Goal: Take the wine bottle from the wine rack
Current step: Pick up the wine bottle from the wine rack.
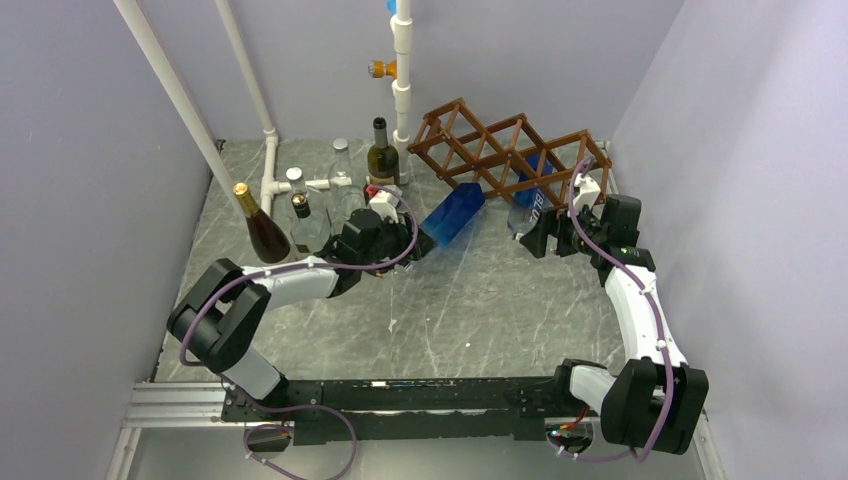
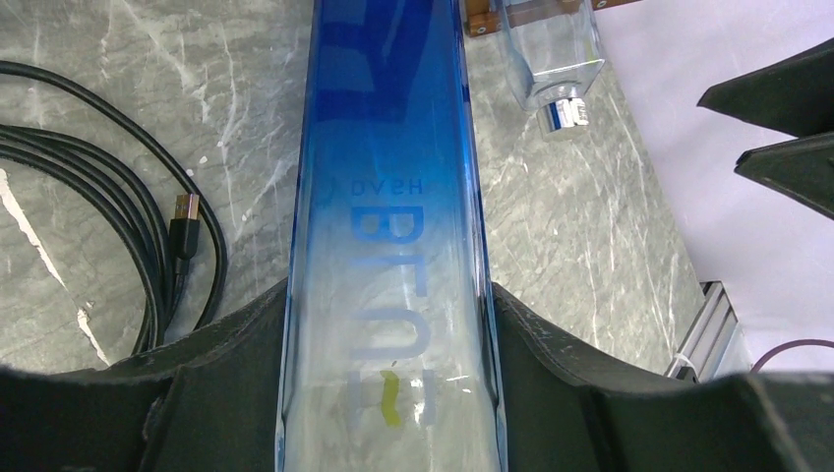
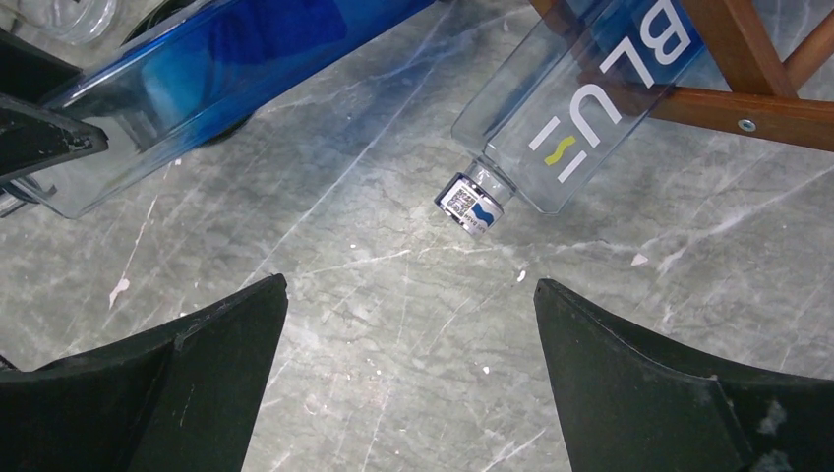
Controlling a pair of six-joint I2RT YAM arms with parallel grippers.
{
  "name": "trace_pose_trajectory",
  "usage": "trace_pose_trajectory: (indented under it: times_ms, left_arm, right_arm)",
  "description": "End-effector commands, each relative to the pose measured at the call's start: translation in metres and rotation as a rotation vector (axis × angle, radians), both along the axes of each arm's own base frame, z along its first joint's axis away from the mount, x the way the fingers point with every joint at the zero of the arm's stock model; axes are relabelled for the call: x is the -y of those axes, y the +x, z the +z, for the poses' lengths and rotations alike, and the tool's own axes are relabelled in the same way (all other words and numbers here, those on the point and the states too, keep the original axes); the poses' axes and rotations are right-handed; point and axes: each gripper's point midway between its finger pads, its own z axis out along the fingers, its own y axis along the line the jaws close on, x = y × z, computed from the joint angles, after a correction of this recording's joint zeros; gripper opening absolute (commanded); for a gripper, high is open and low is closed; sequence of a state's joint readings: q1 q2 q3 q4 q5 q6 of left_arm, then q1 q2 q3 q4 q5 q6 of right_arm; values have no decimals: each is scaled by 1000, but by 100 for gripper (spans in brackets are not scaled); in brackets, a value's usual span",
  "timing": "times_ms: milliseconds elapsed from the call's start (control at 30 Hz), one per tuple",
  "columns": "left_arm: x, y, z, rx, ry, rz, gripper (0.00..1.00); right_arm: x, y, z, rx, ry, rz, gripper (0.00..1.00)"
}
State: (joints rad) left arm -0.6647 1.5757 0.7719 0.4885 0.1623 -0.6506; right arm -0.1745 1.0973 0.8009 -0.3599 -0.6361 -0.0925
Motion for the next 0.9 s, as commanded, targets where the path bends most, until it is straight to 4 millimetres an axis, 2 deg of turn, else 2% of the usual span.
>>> trace_pose_trajectory:
  times_ms: [0,367,500,867]
  left_arm:
    - [11,1,122,281,-259,-27,0]
    - [5,-17,115,206,-226,-60,0]
    - [3,-28,120,189,-221,-92,0]
    - [-1,-52,127,121,-205,-154,0]
  right_arm:
    - [-8,-5,13,56,-4,83,100]
    - [-30,-28,18,113,-2,300,100]
    - [-33,-31,19,135,-25,348,100]
    - [-59,-45,43,331,-130,644,100]
